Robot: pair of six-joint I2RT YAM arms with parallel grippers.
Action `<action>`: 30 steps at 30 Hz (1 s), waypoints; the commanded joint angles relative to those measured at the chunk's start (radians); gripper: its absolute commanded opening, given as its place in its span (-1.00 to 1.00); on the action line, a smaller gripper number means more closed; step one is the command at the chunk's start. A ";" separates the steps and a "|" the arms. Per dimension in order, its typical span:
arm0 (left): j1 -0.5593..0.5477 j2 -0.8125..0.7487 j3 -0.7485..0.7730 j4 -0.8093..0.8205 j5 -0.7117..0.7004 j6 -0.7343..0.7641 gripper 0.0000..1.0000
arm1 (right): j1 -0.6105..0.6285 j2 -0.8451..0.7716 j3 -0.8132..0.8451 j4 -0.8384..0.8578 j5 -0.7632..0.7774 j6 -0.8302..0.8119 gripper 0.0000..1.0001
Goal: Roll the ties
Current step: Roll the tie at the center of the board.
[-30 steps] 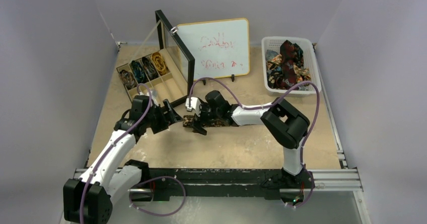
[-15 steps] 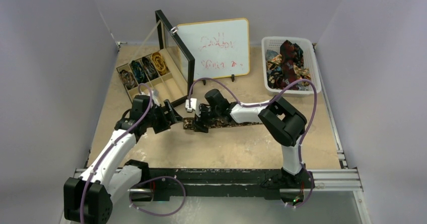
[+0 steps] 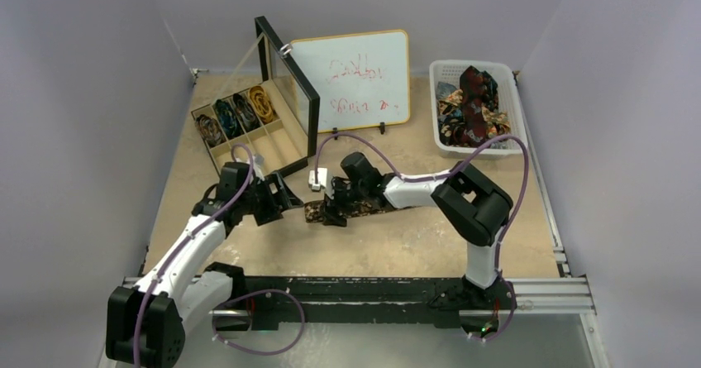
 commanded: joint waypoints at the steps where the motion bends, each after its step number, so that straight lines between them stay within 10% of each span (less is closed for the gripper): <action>1: 0.010 -0.002 -0.013 0.051 0.031 -0.021 0.47 | 0.008 -0.073 -0.037 0.001 0.058 0.061 0.63; 8: 0.010 0.005 -0.033 0.088 0.050 -0.032 0.47 | 0.007 -0.326 -0.170 0.112 0.181 0.260 0.95; 18: 0.010 0.000 -0.047 0.128 0.039 -0.046 0.56 | -0.122 -0.761 -0.488 0.219 0.378 1.026 0.98; 24: 0.010 -0.012 -0.058 0.137 0.041 -0.057 0.62 | -0.132 -0.749 -0.575 0.296 0.336 1.352 0.98; 30: 0.010 -0.006 -0.062 0.146 0.047 -0.055 0.62 | -0.133 -0.622 -0.414 0.114 0.355 1.342 0.98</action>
